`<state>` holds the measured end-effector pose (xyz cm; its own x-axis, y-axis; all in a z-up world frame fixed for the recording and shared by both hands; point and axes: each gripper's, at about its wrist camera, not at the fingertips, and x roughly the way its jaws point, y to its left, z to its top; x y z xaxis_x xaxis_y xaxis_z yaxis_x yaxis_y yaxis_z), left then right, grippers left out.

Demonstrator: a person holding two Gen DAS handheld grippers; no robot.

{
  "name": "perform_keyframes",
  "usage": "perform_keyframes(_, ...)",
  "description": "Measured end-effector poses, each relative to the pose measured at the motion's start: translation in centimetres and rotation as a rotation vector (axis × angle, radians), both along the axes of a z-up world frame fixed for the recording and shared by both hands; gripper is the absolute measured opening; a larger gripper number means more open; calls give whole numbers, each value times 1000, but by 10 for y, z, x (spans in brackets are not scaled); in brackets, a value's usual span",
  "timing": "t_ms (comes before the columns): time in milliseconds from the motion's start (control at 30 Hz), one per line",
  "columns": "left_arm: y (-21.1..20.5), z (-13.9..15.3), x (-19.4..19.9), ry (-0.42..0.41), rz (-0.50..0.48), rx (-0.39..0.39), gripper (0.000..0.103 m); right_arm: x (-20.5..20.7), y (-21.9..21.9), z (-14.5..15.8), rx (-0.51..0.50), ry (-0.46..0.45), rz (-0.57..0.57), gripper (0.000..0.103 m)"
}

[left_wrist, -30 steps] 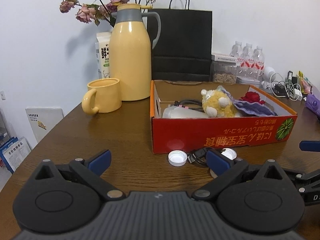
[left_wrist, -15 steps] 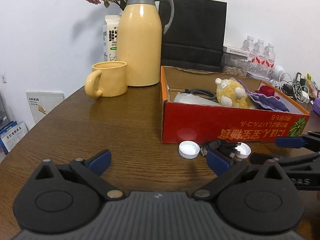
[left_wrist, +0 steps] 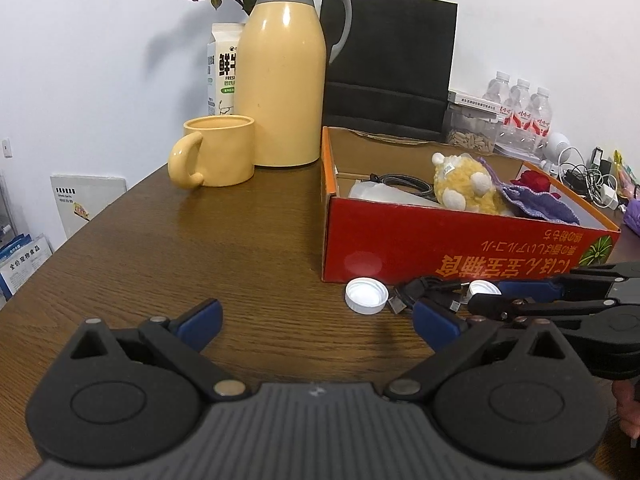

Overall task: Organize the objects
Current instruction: 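Lower the right tool onto a small white cap and close it, then close the left tool on the other small white cap while the right tool holds its cap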

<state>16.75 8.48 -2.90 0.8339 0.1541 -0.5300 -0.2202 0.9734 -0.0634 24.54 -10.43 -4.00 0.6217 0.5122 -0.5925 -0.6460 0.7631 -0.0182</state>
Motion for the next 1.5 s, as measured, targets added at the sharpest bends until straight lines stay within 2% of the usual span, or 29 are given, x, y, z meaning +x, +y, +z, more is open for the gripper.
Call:
perform_keyframes(100, 0, -1, 1, 3, 2, 1, 103, -2, -2, 2, 16, -16, -5, 27)
perform_keyframes(400, 1, -3, 3, 12, 24, 8, 103, -20, -26, 12, 65, -138, -65, 27)
perform_keyframes(767, 2, -6, 10, 54, 48, 3, 103, -27, -59, 15, 96, -153, -127, 27)
perform_keyframes(1000, 4, -12, 18, 117, 52, -9, 103, -29, -64, 17, 121, -157, -128, 27)
perform_keyframes(1167, -4, -14, 28, 142, 35, 30, 103, -29, -65, 17, 132, -155, -127, 27)
perform_keyframes(1500, -2, -15, 51, 144, 84, 31, 102, -29, -64, 17, 136, -147, -117, 27)
